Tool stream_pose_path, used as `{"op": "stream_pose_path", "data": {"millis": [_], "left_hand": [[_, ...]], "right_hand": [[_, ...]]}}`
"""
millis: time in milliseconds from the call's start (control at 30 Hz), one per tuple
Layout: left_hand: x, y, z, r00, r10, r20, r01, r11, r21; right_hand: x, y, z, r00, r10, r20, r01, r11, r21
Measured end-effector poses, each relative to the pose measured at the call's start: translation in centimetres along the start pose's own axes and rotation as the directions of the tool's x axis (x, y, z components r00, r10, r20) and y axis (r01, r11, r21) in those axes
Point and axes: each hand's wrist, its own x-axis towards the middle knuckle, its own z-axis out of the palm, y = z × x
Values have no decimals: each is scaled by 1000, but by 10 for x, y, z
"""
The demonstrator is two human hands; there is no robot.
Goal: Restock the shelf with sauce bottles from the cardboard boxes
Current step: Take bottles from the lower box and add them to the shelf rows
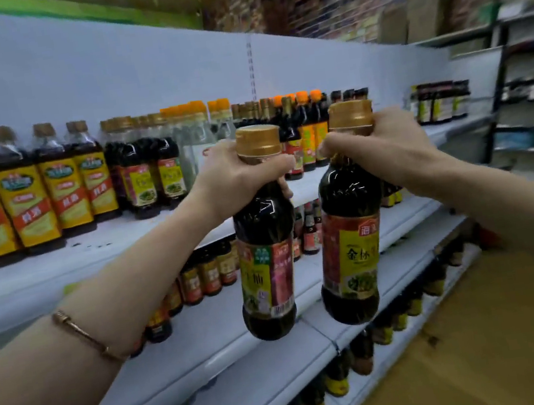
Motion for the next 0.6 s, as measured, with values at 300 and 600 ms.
{"op": "stream_pose_path", "data": {"millis": [300, 600], "left_hand": [[83, 5, 133, 1000, 21, 14, -21, 999, 26], [153, -7, 237, 998, 7, 66, -6, 1000, -16]], "right_hand": [[28, 67, -121, 999, 7, -38, -11, 993, -121], [60, 149, -204, 995, 30, -96, -49, 979, -200]]}}
